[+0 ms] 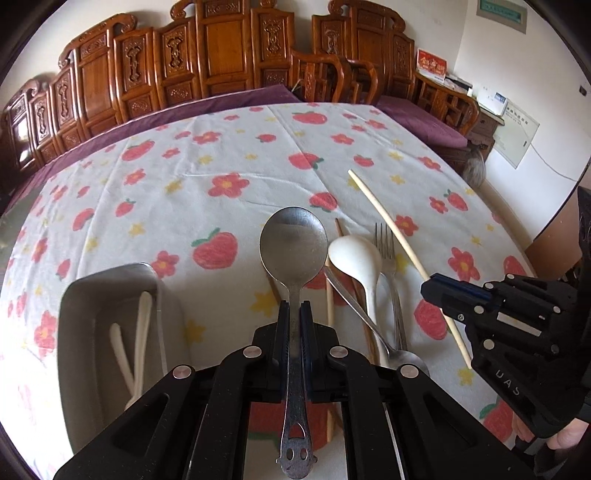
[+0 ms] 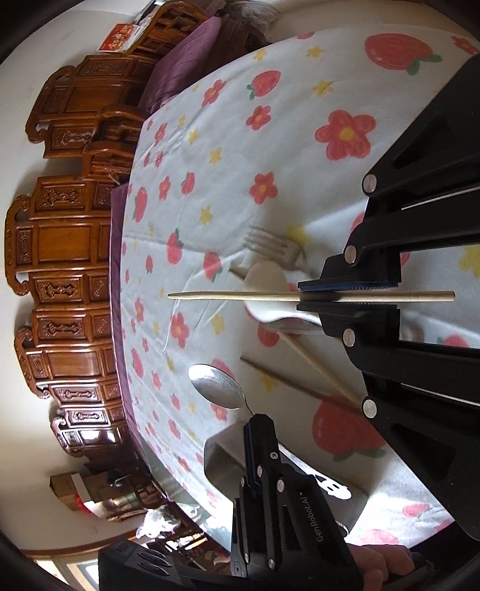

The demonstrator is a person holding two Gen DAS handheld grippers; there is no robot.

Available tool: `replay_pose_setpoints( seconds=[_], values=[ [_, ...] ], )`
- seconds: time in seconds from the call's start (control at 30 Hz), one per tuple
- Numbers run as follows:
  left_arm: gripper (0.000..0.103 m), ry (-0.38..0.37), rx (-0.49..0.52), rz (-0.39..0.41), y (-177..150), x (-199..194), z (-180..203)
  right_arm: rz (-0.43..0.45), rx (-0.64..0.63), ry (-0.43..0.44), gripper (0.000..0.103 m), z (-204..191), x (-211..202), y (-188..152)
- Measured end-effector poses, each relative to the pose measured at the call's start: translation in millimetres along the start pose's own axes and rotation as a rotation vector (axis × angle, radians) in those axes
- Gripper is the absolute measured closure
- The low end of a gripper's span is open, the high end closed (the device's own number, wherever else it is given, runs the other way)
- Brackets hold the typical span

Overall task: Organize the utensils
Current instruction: 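Carry the steel spoon into the tray and open the left tool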

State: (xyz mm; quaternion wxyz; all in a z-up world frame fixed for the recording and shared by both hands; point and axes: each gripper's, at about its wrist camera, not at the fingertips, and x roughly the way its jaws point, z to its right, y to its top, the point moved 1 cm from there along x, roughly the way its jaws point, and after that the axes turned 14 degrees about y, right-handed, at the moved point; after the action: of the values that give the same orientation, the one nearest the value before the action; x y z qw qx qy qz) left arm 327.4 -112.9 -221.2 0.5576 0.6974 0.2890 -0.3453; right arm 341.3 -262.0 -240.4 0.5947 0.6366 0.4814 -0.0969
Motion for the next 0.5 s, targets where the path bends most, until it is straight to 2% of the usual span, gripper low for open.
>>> replay_pose_setpoints(
  seconds=[0.5],
  values=[
    [0.098,0.000,-0.050,0.063,-14,-33,-62,-0.020,-0.081,0.090,0.097,-61,6,3]
  ],
)
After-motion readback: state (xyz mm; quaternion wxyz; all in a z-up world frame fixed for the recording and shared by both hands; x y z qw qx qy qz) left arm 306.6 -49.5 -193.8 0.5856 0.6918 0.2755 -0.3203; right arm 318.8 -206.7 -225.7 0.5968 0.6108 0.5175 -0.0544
